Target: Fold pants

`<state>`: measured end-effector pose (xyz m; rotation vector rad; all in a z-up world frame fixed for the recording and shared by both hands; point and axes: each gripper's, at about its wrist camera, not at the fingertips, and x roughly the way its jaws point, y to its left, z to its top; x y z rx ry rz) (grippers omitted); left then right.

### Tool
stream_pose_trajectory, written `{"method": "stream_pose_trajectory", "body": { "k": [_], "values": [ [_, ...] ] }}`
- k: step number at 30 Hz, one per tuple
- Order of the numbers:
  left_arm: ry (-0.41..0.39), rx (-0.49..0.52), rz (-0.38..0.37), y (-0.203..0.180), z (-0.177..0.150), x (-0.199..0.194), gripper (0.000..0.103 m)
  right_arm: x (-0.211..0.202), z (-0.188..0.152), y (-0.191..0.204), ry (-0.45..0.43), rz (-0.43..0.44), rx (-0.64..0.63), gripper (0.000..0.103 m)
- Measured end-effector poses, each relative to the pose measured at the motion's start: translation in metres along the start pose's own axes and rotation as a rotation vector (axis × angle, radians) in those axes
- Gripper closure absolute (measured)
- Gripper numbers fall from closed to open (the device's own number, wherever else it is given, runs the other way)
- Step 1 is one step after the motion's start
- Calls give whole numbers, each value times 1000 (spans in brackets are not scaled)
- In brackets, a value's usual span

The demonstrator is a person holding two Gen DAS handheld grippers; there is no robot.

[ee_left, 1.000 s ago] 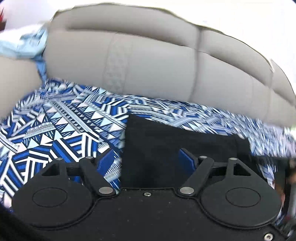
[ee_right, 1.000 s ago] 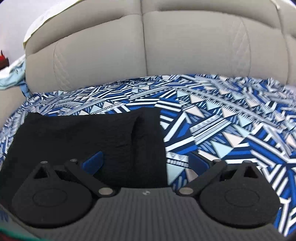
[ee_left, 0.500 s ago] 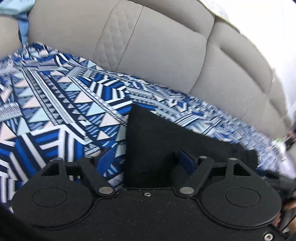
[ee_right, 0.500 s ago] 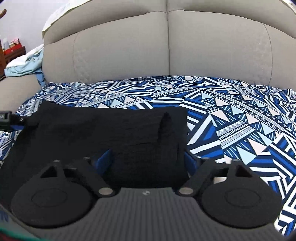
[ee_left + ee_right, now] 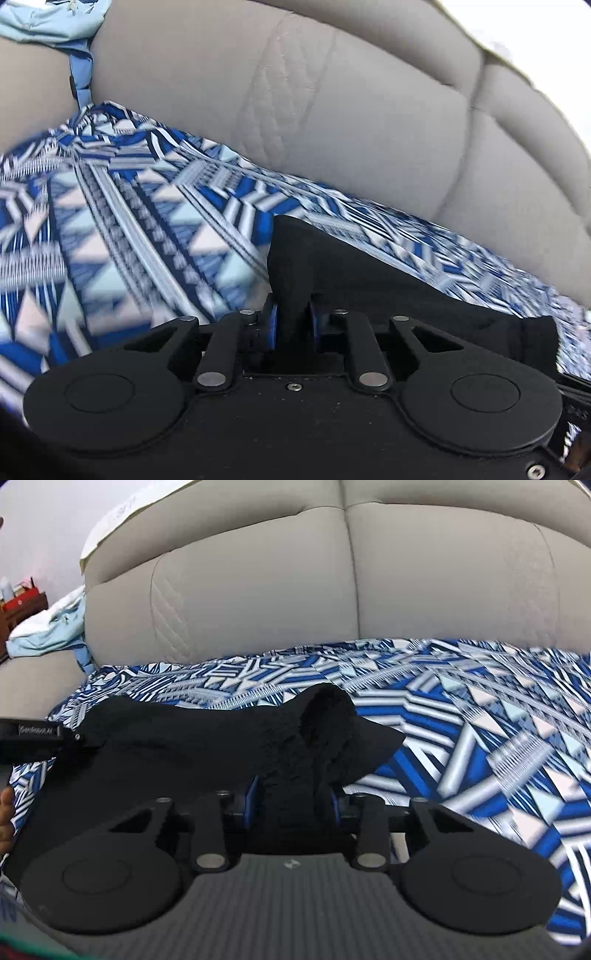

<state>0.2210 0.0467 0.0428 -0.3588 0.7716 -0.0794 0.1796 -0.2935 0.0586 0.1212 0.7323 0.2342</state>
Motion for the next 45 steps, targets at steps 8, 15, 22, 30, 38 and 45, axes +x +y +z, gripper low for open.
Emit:
{"method": "stream_pose_trajectory", "body": {
  "k": [8,15,22,30,38,45],
  "values": [
    [-18,30,111,16,51,51,82,69,47,16,14,17,14,61],
    [-59,65,129,26,54,70,77,86,51,18,-10,31,-15,58],
    [-63,54,137,28,51,65,67,82,46,22,-52,7,-47,45],
    [-70,224,206,3,20,9,28,27,28,38,-162,-69,-84,15],
    [-129,306,126,-15,-59,-70,5,-39,-44,69,-283,-140,-118,0],
    [-91,318,112,-16,-104,-83,3,-55,-83,92,-257,-122,-159,0]
  ]
}}
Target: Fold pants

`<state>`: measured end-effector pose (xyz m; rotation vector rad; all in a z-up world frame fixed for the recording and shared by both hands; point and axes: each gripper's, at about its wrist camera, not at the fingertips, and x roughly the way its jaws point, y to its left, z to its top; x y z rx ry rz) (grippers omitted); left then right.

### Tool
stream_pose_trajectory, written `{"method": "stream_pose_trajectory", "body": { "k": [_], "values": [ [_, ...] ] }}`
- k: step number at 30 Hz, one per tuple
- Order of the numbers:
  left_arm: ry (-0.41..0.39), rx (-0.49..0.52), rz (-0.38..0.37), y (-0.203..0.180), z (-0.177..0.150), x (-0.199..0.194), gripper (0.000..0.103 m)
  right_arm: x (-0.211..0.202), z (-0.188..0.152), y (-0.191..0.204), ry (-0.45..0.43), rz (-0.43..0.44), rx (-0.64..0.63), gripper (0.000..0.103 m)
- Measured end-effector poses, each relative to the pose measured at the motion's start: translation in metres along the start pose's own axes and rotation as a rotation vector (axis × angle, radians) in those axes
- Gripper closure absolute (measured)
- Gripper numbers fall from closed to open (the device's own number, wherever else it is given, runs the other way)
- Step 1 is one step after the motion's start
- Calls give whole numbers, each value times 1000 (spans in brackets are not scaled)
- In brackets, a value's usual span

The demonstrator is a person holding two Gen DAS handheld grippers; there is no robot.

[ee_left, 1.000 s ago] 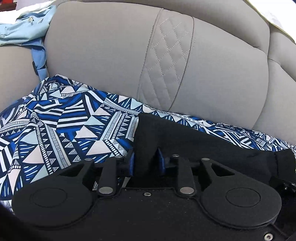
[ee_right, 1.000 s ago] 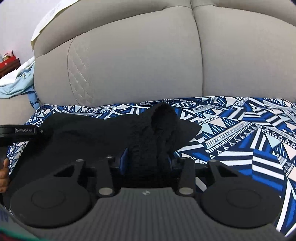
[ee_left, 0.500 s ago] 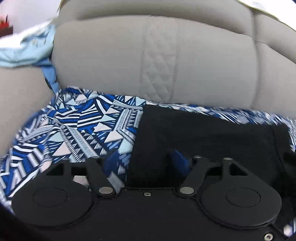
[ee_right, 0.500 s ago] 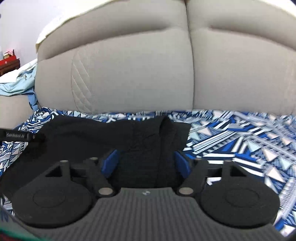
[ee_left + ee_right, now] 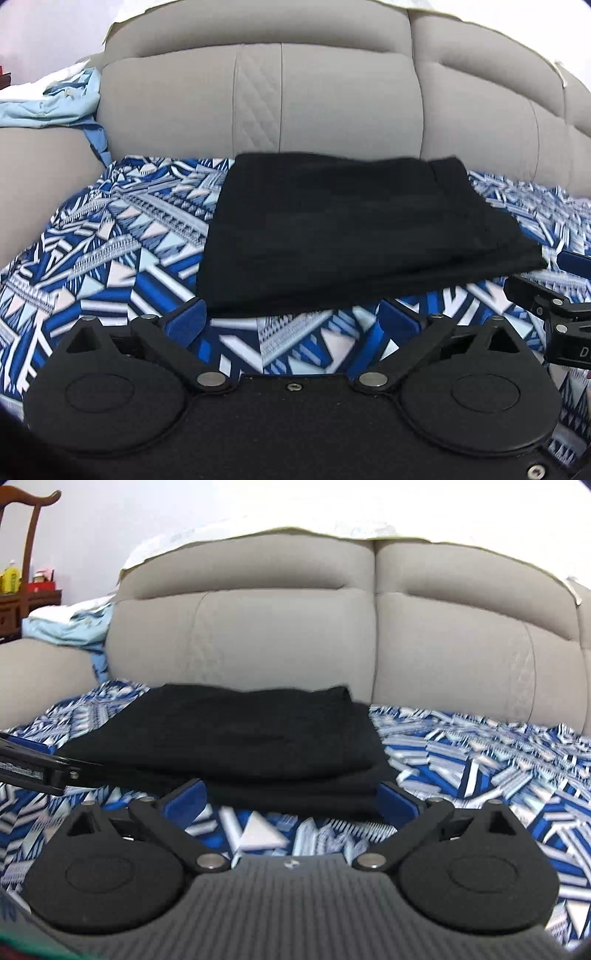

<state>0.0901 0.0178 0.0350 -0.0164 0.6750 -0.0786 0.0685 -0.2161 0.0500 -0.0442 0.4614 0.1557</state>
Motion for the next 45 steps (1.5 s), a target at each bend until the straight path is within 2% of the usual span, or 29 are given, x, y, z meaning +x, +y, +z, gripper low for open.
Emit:
{"method": "stream_pose_trajectory", "body": {
  "k": [3,5,7,21,45],
  "values": [
    [34,4,12,-2,-10,7,0,4,-6,4,19,6,-13,0],
    [-5,45,26,-5,-16,7,0,10,-11,7,34,-10,-32,0],
    [-12,43,24,-6,-17,8,0,17,-13,9,72,-18,-23,0],
    [-70,35,20,-6,-20,14,0,21,-16,7,70,-16,-21,0],
    [-79,36,12,-5,-22,12,0,21,-16,7,69,-13,-19,0]
  ]
}}
